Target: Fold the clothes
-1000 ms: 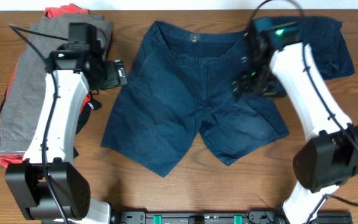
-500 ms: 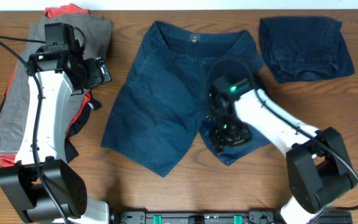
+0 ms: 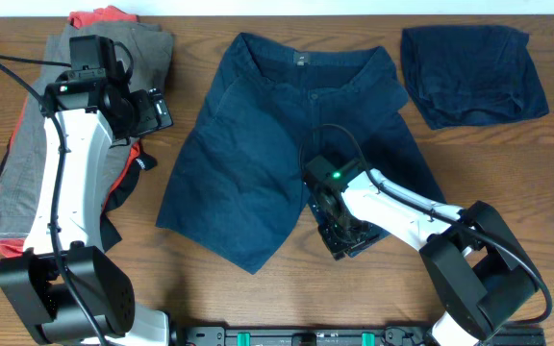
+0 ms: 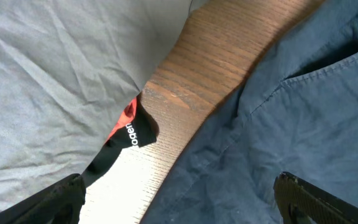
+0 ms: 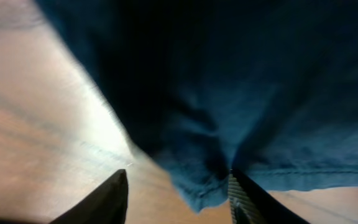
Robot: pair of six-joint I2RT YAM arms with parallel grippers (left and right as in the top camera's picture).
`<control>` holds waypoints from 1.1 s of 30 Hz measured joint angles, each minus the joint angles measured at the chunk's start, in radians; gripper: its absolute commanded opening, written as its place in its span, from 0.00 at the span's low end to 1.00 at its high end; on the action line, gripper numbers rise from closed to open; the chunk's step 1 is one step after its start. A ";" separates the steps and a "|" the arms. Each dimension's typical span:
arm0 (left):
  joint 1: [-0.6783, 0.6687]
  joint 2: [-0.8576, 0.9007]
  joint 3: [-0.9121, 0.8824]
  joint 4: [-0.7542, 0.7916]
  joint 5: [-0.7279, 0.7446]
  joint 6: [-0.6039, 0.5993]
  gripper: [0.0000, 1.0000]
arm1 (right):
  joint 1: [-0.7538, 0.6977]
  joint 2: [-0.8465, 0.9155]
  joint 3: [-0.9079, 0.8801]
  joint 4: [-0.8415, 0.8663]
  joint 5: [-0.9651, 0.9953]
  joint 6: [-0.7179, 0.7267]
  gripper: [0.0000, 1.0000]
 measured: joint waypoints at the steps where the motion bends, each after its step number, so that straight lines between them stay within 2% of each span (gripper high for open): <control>1: 0.000 0.000 0.000 0.000 0.000 0.000 0.98 | 0.000 0.000 -0.001 0.004 0.005 0.006 0.41; 4: 0.000 0.000 0.000 0.000 0.000 0.000 0.98 | 0.001 0.000 -0.001 0.011 0.018 0.019 0.29; 8: 0.000 0.000 0.000 0.000 0.000 0.000 0.98 | 0.011 0.000 -0.002 0.027 0.026 0.032 0.01; 18: 0.000 0.000 0.000 -0.011 0.000 0.000 0.98 | 0.050 0.000 -0.002 0.023 -0.006 0.040 0.01; 24: 0.000 0.000 0.000 -0.028 0.000 0.000 0.98 | 0.112 -0.039 0.014 -0.049 -0.133 0.029 0.01; 28: 0.000 0.000 0.000 -0.031 0.000 0.000 0.98 | 0.152 -0.128 0.050 -0.083 -0.205 0.006 0.01; 29: 0.000 0.000 0.000 -0.031 0.000 0.000 0.98 | 0.157 -0.150 0.056 -0.089 -0.216 0.003 0.06; 31: 0.000 0.000 0.000 -0.031 0.000 0.000 0.98 | 0.158 -0.195 0.062 -0.093 -0.232 0.003 0.40; 32: 0.000 0.000 0.000 -0.031 0.000 0.000 0.98 | 0.155 -0.214 0.063 -0.097 -0.237 0.001 0.50; 33: 0.000 0.000 0.000 -0.031 0.000 0.000 0.98 | 0.148 -0.227 0.063 -0.098 -0.239 0.002 0.56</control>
